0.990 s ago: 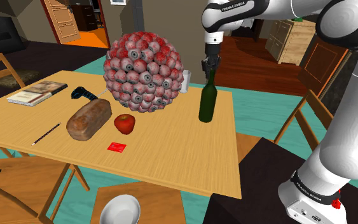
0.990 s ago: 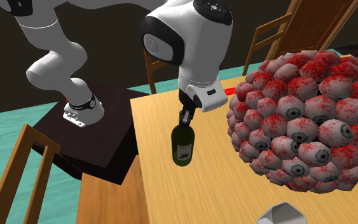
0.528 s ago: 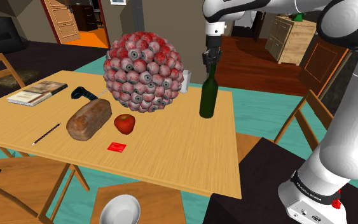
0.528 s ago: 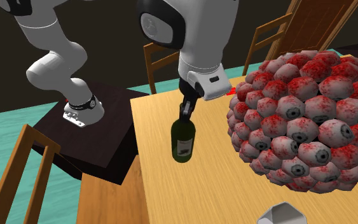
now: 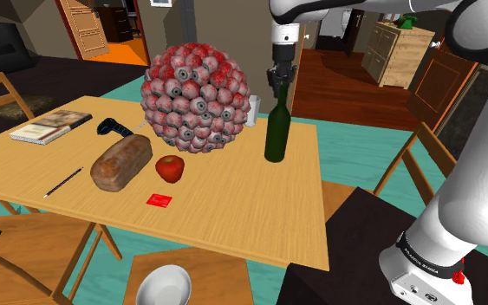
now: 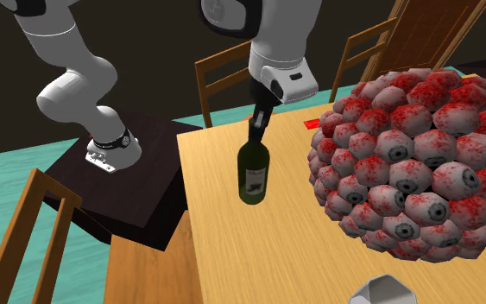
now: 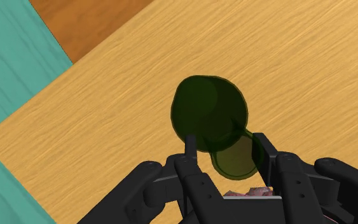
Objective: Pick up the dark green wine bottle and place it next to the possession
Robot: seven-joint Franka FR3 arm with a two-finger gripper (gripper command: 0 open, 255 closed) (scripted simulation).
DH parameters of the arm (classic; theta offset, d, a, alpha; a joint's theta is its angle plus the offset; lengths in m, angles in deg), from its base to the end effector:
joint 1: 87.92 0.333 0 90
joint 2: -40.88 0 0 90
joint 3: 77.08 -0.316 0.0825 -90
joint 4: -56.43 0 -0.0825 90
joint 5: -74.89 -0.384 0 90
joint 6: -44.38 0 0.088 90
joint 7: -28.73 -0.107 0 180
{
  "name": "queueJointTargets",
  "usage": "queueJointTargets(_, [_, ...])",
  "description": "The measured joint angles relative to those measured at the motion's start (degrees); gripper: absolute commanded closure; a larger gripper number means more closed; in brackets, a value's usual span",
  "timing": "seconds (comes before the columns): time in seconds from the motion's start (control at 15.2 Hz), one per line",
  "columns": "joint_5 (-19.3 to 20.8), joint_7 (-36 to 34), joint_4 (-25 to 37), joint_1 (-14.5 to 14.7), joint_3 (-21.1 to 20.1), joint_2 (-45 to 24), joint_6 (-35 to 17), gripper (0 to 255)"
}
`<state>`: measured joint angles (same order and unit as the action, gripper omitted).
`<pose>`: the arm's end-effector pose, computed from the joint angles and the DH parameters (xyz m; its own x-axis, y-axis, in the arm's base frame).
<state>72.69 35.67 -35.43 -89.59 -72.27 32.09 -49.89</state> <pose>0.5949 -0.0606 0.5270 0.9943 0.0053 -0.1068 0.0013 -0.9993 -0.0381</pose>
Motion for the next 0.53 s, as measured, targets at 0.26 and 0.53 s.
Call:
queueJointTargets(0.26, [-0.15, -5.10, -2.33, 2.94, -2.22, 1.56, -0.93, 255])
queueJointTargets(0.53, [-0.42, -10.39, -2.00, 5.90, -4.60, 1.75, -0.67, 255])
